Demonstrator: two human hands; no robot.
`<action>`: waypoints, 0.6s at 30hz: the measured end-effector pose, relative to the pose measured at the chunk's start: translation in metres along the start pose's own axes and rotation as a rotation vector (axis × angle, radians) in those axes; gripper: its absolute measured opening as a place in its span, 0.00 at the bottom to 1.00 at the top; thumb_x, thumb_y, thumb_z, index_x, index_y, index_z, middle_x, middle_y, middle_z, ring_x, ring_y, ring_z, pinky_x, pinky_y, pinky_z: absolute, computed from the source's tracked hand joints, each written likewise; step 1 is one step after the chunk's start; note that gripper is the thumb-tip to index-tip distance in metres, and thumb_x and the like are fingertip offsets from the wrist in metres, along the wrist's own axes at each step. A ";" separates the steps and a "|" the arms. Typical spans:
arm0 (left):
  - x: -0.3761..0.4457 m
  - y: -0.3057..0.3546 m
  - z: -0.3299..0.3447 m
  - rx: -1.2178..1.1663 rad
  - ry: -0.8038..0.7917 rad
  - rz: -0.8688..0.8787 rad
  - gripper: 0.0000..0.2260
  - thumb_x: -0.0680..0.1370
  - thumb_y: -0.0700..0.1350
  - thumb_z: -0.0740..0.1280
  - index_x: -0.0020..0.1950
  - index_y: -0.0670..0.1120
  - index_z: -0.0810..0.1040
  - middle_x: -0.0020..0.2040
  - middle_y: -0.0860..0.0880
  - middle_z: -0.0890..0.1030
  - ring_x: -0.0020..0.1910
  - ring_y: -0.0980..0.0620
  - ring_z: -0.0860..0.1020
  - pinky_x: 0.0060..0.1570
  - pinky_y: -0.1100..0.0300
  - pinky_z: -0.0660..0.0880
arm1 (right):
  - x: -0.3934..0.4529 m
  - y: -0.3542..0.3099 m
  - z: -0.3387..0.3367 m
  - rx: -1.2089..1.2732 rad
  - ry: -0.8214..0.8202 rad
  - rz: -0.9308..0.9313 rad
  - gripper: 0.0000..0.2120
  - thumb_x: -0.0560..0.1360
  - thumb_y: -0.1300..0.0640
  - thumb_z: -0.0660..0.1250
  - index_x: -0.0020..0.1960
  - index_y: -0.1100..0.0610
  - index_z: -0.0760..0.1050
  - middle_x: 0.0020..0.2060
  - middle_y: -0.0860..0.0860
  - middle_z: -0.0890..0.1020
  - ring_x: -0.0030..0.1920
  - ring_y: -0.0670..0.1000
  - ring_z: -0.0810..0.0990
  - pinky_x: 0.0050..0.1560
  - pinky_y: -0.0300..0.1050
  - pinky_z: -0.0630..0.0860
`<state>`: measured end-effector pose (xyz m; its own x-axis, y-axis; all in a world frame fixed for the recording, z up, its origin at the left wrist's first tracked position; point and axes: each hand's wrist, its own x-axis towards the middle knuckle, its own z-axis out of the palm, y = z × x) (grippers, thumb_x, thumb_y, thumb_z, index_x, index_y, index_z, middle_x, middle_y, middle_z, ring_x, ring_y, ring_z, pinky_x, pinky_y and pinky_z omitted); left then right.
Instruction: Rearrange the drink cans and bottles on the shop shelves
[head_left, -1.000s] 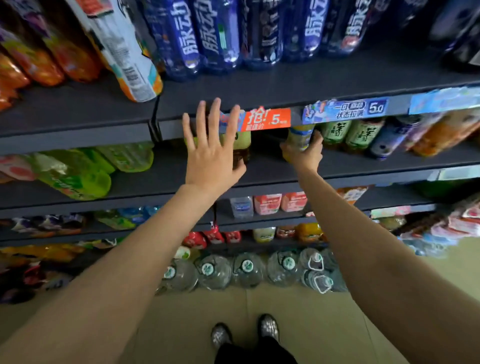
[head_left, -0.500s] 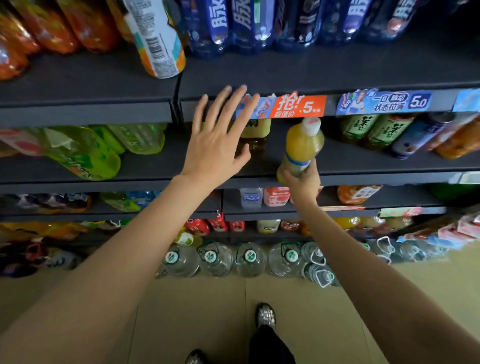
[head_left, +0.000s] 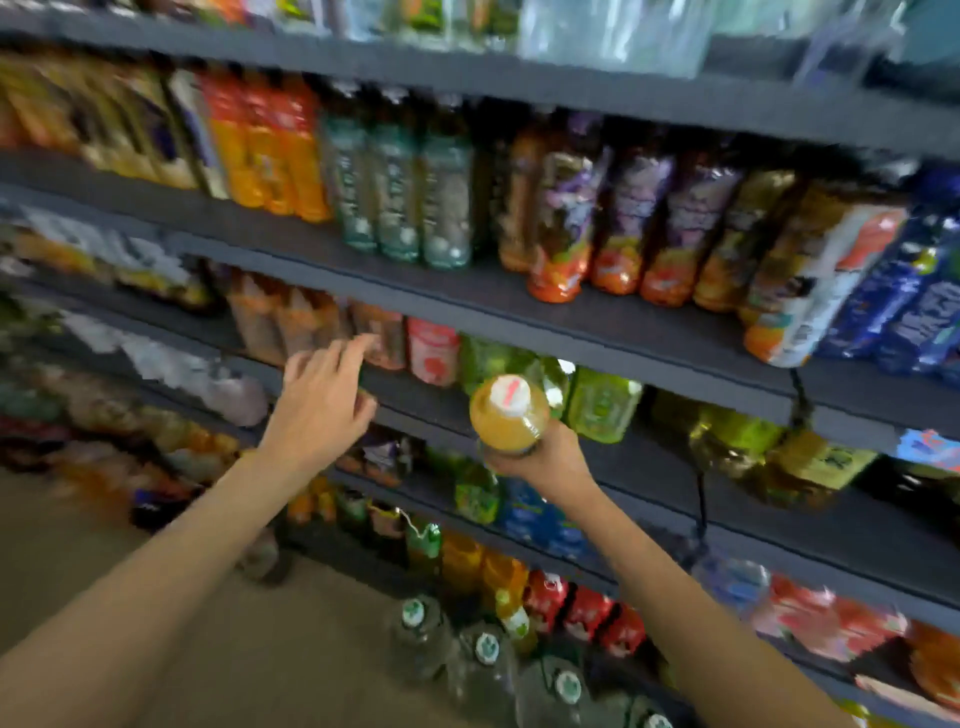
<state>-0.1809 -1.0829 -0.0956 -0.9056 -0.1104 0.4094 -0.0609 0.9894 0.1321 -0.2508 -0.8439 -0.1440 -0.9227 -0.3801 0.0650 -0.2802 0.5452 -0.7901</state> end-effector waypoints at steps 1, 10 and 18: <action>-0.002 -0.036 -0.022 -0.009 0.004 -0.044 0.24 0.76 0.40 0.65 0.71 0.41 0.65 0.59 0.41 0.75 0.58 0.40 0.73 0.59 0.49 0.64 | 0.014 -0.038 0.017 0.028 -0.005 -0.047 0.17 0.65 0.59 0.78 0.51 0.62 0.79 0.41 0.52 0.81 0.45 0.43 0.77 0.36 0.29 0.65; 0.003 -0.260 -0.130 -0.031 0.129 -0.148 0.23 0.78 0.43 0.61 0.73 0.46 0.61 0.59 0.49 0.73 0.51 0.49 0.75 0.52 0.54 0.69 | 0.113 -0.296 0.120 0.222 0.010 -0.529 0.29 0.70 0.62 0.73 0.65 0.50 0.62 0.52 0.36 0.71 0.50 0.31 0.69 0.48 0.22 0.69; 0.041 -0.441 -0.142 0.146 0.155 -0.204 0.21 0.77 0.43 0.63 0.69 0.42 0.66 0.60 0.44 0.72 0.60 0.41 0.71 0.54 0.49 0.67 | 0.233 -0.397 0.266 0.250 -0.032 -0.595 0.37 0.70 0.57 0.73 0.73 0.57 0.58 0.66 0.48 0.71 0.64 0.45 0.70 0.62 0.36 0.68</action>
<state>-0.1312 -1.5370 -0.0091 -0.7942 -0.3102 0.5226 -0.3049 0.9472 0.0989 -0.2843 -1.3476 0.0224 -0.6193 -0.5876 0.5207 -0.6678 0.0455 -0.7430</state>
